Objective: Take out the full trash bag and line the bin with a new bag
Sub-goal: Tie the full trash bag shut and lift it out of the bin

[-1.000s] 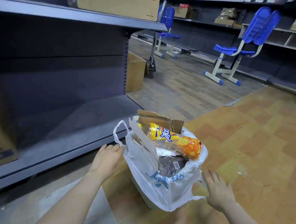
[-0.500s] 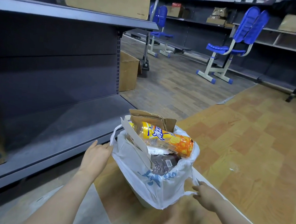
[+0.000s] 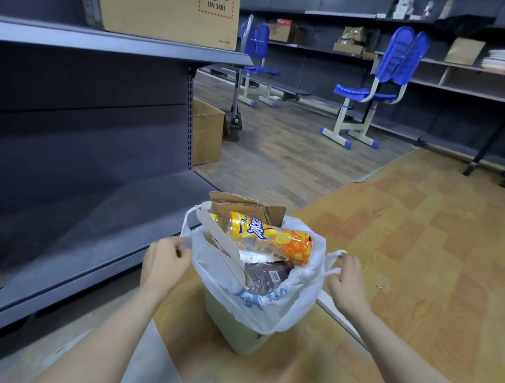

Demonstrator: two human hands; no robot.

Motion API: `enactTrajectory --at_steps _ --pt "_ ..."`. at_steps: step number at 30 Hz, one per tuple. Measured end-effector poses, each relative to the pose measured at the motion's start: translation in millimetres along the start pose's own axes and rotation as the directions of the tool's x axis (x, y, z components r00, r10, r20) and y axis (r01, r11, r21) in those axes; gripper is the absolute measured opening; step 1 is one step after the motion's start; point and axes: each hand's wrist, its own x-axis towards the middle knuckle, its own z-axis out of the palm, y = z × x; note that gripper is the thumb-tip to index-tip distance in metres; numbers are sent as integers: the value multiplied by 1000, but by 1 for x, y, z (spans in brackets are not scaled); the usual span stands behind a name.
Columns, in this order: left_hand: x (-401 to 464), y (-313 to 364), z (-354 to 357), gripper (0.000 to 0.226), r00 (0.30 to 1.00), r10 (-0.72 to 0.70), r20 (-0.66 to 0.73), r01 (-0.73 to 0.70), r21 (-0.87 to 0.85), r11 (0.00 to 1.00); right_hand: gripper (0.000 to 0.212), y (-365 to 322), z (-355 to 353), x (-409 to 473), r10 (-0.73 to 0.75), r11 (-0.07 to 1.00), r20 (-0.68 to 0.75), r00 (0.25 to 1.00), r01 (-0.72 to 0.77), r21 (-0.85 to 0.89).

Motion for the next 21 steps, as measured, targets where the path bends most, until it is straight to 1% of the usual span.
enactTrajectory --at_steps 1,3,5,6,7,8,11,13,15,16,17,18,19,21 --pt "1 4 2 16 998 -57 -40 52 -119 992 38 -9 -1 1 25 992 -62 998 -17 122" --pt "5 14 3 17 980 -162 -112 125 -278 953 36 -23 -2 1 89 958 -156 984 -42 284" --pt "3 23 0 18 973 -177 -150 126 -301 945 43 -35 -4 1 138 936 -186 973 -66 347" --pt "4 23 0 25 968 -186 -166 134 -284 950 45 -39 -6 2 142 928 -189 972 -64 367" --pt "4 25 -2 17 968 -190 -165 142 -267 953 47 -43 -10 3 140 922 -193 971 -57 384" --pt "4 25 -3 27 964 -204 -171 152 -277 949 50 -47 -14 6 128 919 -203 971 -39 393" --pt "2 27 -8 35 966 -192 -176 133 -302 944 59 -63 -27 11 33 931 -274 961 71 359" --pt "2 28 -12 38 963 -182 -198 121 -287 950 60 -73 -31 10 -73 936 -312 947 173 306" --pt "2 29 -15 40 964 -159 -214 98 -271 958 62 -82 -32 5 -178 933 -311 934 260 249" --pt "2 30 -16 26 965 -131 -227 68 -266 962 63 -84 -32 4 -228 930 -309 923 300 212" --pt "1 33 -18 18 964 -106 -243 41 -261 964 64 -87 -32 3 -272 927 -309 911 334 170" --pt "2 36 -18 25 964 -97 -249 30 -259 965 63 -92 -32 3 -311 921 -315 897 366 131" --pt "2 39 -20 38 961 -94 -258 28 -249 968 63 -96 -33 3 -344 914 -326 881 393 98" --pt "0 42 -23 35 959 -99 -265 31 -249 968 64 -105 -33 0 -384 909 -320 866 416 34"
